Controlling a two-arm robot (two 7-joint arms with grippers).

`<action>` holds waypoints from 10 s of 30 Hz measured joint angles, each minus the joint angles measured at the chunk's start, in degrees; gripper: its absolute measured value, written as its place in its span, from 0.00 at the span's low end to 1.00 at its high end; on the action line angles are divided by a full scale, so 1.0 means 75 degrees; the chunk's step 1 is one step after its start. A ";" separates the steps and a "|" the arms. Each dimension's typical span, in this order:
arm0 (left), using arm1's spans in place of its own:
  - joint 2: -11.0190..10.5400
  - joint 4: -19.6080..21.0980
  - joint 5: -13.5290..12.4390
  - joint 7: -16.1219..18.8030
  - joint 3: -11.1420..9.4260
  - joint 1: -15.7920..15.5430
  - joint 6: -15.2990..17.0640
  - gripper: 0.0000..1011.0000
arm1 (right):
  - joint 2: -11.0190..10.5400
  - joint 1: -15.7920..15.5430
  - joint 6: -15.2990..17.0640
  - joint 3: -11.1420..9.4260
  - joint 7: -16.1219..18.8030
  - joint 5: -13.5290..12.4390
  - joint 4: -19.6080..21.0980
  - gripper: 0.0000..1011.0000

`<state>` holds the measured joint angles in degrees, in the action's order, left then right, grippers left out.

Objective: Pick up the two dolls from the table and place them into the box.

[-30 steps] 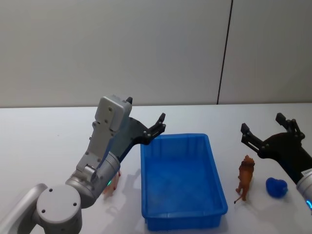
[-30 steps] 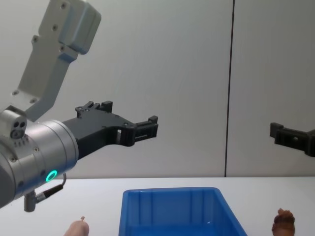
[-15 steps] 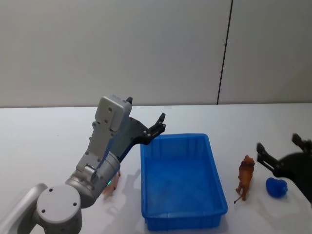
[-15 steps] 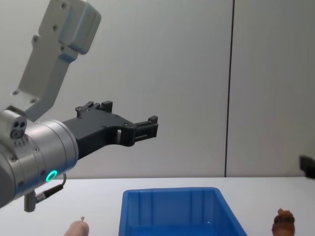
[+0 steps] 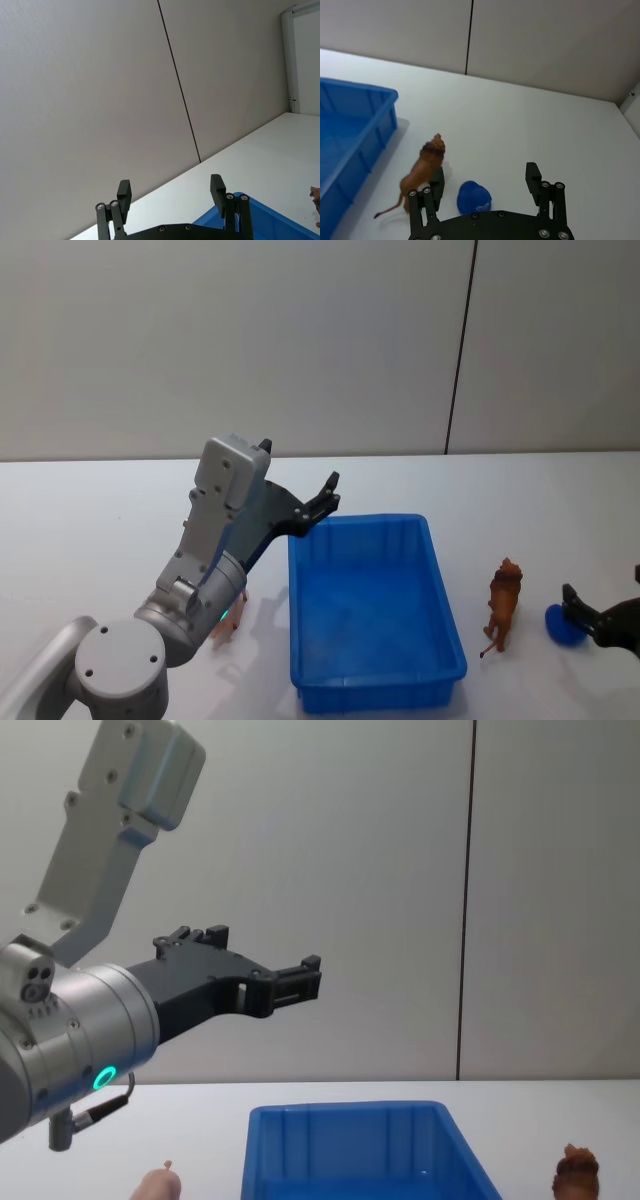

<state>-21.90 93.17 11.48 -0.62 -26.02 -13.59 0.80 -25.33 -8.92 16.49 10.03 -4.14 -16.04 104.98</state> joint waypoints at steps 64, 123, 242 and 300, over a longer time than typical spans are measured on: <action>0.0000 0.0000 0.0000 0.0000 0.0000 0.0000 0.0000 0.99 | 0.0942 0.1782 0.1496 0.0475 0.1071 0.1462 -0.2555 0.47; 0.0000 0.0000 0.0000 0.0000 0.0000 0.0000 0.0000 0.99 | 0.1881 0.2617 0.1941 0.0969 0.2591 0.0592 -0.0815 0.18; 0.0000 0.0000 0.0000 -0.0001 0.0000 0.0000 -0.0001 0.99 | 0.2175 0.2202 0.4132 0.0577 0.1168 0.0186 -0.1817 0.99; 0.0000 0.0000 0.0000 -0.0001 0.0000 0.0000 0.0000 0.99 | 0.2619 0.2006 0.2925 0.0545 0.0034 0.0130 -0.2087 0.67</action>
<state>-21.90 93.18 11.48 -0.63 -26.02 -13.59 0.80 -5.68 6.12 38.42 14.12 -3.89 -15.07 89.33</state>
